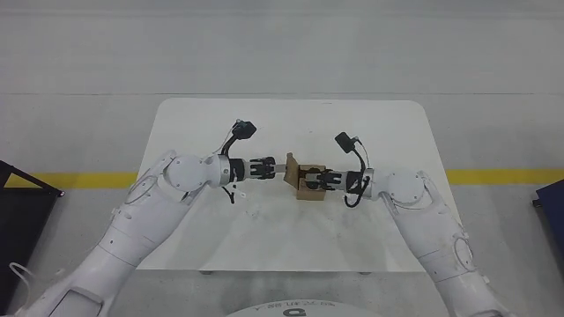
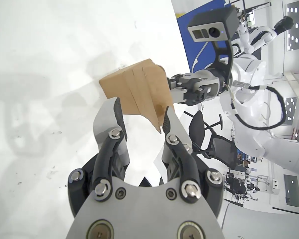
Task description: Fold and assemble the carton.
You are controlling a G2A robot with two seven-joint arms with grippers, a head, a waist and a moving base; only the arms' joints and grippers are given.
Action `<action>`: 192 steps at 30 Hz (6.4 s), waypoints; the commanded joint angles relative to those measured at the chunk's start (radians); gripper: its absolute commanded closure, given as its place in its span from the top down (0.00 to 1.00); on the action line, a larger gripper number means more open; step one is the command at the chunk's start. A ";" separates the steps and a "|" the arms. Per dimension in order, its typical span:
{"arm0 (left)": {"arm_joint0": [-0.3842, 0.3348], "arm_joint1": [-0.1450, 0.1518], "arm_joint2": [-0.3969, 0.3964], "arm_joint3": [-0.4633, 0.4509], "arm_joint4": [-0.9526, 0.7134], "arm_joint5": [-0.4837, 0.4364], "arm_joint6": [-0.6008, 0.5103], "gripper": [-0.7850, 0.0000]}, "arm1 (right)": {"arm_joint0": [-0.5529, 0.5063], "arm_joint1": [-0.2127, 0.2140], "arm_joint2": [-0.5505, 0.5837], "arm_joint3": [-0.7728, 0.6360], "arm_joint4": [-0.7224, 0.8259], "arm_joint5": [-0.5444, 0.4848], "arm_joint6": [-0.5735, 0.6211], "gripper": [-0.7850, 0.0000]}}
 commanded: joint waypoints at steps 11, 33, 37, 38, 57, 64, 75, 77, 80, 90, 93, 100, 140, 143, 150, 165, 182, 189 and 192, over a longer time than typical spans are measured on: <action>0.019 0.006 -0.023 0.012 -0.003 0.009 -0.002 0.28 | -0.053 0.029 0.139 -0.008 0.082 0.124 -0.035 0.00; -0.055 -0.036 0.092 0.037 0.028 0.046 -0.008 0.42 | 0.112 0.014 -0.112 0.069 -0.113 0.403 -0.079 0.00; -0.068 -0.045 0.116 0.049 0.036 0.054 -0.013 0.42 | 0.115 0.015 -0.120 0.071 -0.110 0.406 -0.077 0.00; -0.071 -0.047 0.124 0.053 0.041 0.057 -0.017 0.43 | 0.116 0.015 -0.122 0.071 -0.109 0.407 -0.074 0.00; -0.124 -0.088 0.199 0.128 0.064 0.077 -0.018 0.43 | 0.089 0.036 -0.049 0.067 -0.004 0.357 -0.043 0.00; -0.127 -0.094 0.204 0.142 0.068 0.074 -0.022 0.44 | 0.042 0.052 0.021 0.047 0.057 0.326 -0.018 0.00; -0.127 -0.098 0.194 0.151 0.065 0.064 -0.020 0.45 | 0.048 0.059 0.025 0.055 0.074 0.356 -0.026 0.00; -0.125 -0.098 0.191 0.151 0.066 0.061 -0.022 0.45 | 0.047 0.061 0.040 0.066 0.081 0.380 -0.063 0.00; -0.123 -0.098 0.187 0.148 0.066 0.060 -0.021 0.44 | 0.061 0.062 0.025 0.077 0.059 0.442 -0.068 0.00; -0.116 -0.099 0.177 0.144 0.070 0.057 -0.021 0.45 | 0.179 0.046 -0.167 0.133 -0.069 0.564 0.006 0.00; -0.113 -0.101 0.184 0.147 0.074 0.058 -0.027 0.45 | 0.195 0.044 -0.194 0.145 -0.079 0.560 0.014 0.00; -0.119 -0.112 0.206 0.163 0.084 0.065 -0.029 0.45 | 0.210 0.043 -0.206 0.162 -0.061 0.545 0.009 0.00; -0.108 -0.119 0.184 0.181 0.106 0.057 -0.032 0.44 | 0.003 0.127 0.018 0.018 0.052 0.296 0.174 0.25; -0.110 -0.122 0.186 0.186 0.105 0.058 -0.032 0.43 | 0.006 0.127 0.003 0.013 0.042 0.301 0.166 0.27; -0.112 -0.126 0.188 0.194 0.105 0.056 -0.030 0.43 | 0.008 0.131 -0.018 0.004 0.030 0.299 0.166 0.30; -0.112 -0.131 0.185 0.203 0.106 0.052 -0.032 0.42 | 0.023 0.137 -0.064 -0.004 0.012 0.305 0.156 0.43; -0.115 -0.137 0.186 0.215 0.110 0.048 -0.044 0.42 | 0.054 0.141 -0.119 0.002 -0.009 0.332 0.151 0.42; -0.115 -0.139 0.185 0.217 0.114 0.046 -0.044 0.42 | 0.060 0.144 -0.132 0.004 -0.007 0.333 0.148 0.42; -0.115 -0.139 0.185 0.216 0.117 0.047 -0.044 0.42 | 0.063 0.145 -0.139 0.004 -0.009 0.330 0.150 0.43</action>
